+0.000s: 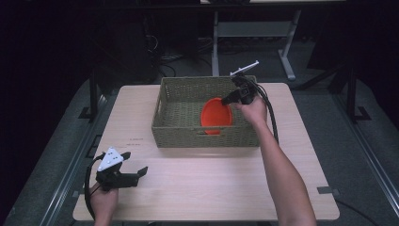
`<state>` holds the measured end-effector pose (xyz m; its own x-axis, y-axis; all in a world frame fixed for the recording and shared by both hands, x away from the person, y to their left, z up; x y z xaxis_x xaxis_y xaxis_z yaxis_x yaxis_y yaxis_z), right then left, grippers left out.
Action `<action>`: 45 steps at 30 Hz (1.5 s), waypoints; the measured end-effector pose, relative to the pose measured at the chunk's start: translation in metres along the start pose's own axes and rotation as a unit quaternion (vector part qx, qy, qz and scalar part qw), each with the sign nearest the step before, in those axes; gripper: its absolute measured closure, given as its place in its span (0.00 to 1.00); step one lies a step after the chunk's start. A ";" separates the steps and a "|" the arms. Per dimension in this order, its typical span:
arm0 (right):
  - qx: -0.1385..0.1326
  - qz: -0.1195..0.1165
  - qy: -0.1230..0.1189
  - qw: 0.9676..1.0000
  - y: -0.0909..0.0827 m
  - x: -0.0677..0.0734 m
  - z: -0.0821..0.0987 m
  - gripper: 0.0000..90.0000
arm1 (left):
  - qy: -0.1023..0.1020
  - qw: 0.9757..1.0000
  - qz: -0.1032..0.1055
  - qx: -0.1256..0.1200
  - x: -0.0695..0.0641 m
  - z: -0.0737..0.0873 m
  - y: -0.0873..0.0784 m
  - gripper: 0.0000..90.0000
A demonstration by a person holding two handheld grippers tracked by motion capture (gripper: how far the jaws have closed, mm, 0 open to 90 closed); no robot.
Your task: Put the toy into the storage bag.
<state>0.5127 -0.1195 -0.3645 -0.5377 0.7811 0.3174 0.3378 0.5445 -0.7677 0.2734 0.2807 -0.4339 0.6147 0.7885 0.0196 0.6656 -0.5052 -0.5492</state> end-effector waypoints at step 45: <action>-0.017 -0.054 -0.023 0.998 -0.053 0.013 0.028 0.42 | 0.001 1.000 0.000 0.005 -0.002 0.000 0.000 0.14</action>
Point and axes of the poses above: each handheld gripper's, and its own axes: y roughly forward along the jaws, z roughly out of its underside, x roughly to its left, the point moved 2 cm from there along y, roughly forward along the jaws
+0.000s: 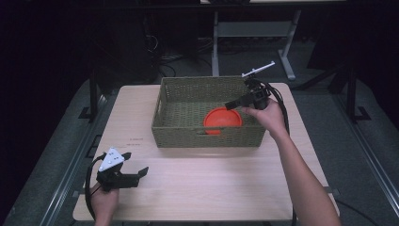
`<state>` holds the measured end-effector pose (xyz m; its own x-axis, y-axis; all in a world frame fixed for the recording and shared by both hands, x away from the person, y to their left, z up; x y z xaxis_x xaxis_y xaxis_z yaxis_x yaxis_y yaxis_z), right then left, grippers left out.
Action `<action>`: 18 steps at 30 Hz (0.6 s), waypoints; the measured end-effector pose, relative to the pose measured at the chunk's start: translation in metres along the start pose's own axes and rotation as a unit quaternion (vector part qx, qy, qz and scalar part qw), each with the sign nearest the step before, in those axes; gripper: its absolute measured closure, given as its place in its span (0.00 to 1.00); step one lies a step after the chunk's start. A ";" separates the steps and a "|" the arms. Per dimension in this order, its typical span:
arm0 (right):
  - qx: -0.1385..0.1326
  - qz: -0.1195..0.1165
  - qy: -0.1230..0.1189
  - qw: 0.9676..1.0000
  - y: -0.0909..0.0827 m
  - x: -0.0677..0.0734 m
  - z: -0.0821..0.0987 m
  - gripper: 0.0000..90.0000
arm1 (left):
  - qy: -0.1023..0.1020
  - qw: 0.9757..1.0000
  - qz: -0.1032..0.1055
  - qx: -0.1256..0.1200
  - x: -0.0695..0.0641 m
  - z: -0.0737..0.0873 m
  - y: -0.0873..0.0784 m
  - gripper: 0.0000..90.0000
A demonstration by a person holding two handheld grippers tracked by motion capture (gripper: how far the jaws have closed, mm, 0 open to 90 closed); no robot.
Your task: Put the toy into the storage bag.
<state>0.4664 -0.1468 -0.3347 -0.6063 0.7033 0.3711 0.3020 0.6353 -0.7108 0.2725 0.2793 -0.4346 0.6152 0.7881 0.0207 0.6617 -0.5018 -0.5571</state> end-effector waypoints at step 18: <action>-0.027 -0.034 -0.014 0.999 -0.036 0.012 0.028 0.36 | -0.001 1.000 -0.003 0.000 0.001 0.001 0.000 0.14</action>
Point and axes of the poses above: each handheld gripper's, and its own axes: y roughly forward along the jaws, z roughly out of its underside, x roughly to its left, the point moved 2 cm from there along y, roughly forward along the jaws
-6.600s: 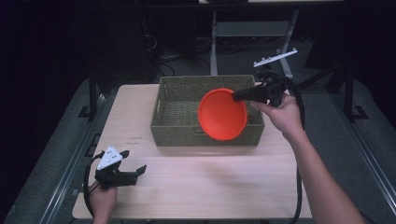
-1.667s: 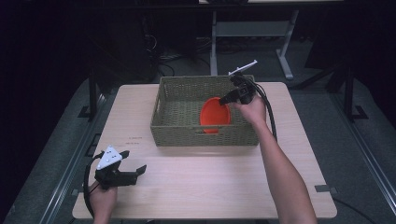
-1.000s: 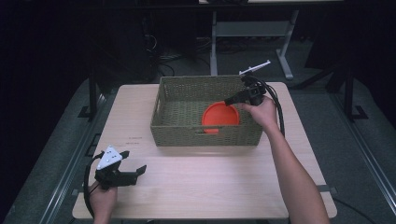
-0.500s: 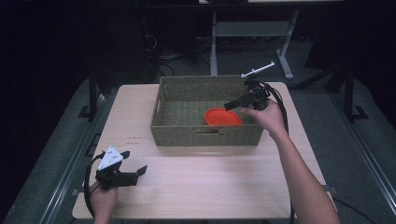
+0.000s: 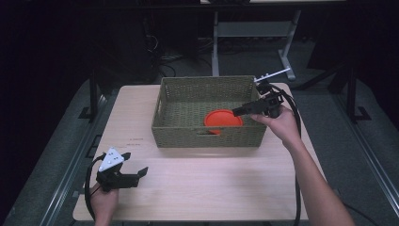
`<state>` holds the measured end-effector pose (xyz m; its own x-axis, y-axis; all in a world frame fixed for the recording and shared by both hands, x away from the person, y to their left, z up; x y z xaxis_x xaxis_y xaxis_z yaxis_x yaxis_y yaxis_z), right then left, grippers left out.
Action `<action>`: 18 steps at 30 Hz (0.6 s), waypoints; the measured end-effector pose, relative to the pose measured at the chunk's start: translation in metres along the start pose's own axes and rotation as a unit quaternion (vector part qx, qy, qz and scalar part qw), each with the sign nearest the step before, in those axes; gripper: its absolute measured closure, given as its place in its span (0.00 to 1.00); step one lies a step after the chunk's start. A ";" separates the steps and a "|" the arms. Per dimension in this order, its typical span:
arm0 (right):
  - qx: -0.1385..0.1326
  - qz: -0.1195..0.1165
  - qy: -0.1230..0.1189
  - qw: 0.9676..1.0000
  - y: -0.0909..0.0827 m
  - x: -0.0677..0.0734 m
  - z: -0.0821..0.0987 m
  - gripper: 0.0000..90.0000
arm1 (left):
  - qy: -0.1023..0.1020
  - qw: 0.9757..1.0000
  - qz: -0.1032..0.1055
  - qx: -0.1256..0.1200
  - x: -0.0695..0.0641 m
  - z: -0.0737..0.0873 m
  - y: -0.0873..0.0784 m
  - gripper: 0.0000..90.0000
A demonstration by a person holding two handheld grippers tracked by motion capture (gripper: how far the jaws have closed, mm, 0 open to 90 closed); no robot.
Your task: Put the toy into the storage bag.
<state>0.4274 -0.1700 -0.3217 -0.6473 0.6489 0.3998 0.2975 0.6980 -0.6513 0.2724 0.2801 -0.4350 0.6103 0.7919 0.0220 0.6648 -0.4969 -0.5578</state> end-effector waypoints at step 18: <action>-0.005 -0.030 -0.021 0.999 -0.012 0.020 0.025 0.33 | -0.001 1.000 -0.001 0.000 -0.001 0.000 -0.001 0.14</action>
Point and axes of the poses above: each handheld gripper's, and its own axes: y roughly forward along the jaws, z roughly out of its underside, x roughly to its left, the point moved 2 cm from there along y, roughly forward along the jaws
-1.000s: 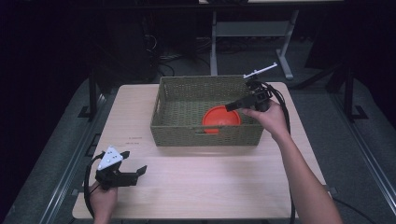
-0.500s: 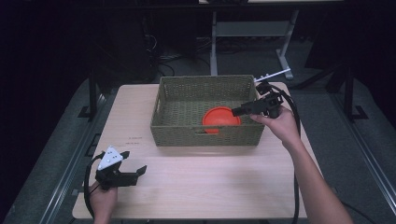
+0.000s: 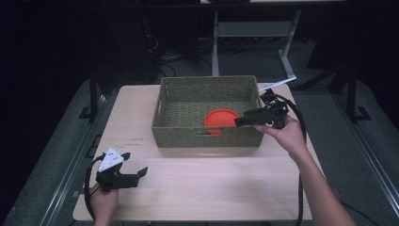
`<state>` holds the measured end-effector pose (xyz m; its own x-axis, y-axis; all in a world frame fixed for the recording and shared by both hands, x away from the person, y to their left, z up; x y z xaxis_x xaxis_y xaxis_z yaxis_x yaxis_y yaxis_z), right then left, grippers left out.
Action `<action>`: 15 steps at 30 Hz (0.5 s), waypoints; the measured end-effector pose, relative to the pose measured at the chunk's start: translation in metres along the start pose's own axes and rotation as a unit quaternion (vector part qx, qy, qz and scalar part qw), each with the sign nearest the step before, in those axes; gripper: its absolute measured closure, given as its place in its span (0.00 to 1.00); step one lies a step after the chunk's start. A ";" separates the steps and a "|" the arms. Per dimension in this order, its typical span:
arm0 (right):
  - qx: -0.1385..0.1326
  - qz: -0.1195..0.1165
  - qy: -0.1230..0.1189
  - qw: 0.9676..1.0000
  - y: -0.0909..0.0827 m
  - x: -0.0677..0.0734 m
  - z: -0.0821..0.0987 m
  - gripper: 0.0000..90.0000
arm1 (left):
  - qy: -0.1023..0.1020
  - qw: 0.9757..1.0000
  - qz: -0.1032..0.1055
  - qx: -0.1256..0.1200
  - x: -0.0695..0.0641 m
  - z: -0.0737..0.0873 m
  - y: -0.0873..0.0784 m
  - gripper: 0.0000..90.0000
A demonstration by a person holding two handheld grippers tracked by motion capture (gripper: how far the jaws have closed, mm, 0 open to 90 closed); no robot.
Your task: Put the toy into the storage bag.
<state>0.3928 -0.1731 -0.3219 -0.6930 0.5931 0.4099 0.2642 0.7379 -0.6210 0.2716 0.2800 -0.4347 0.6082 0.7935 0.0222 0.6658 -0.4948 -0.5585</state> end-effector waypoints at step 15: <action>0.003 -0.022 -0.014 1.000 -0.003 0.013 0.028 0.31 | 0.000 1.000 -0.001 0.002 0.001 0.001 -0.001 0.14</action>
<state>0.3642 -0.1771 -0.3336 -0.7230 0.5499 0.4181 0.2284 0.7615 -0.6066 0.2714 0.2812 -0.4347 0.6065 0.7948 0.0228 0.6655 -0.4918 -0.5615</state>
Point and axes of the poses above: each handheld gripper's, and its own axes: y roughly forward along the jaws, z roughly out of its underside, x roughly to its left, the point moved 2 cm from there along y, roughly forward along the jaws
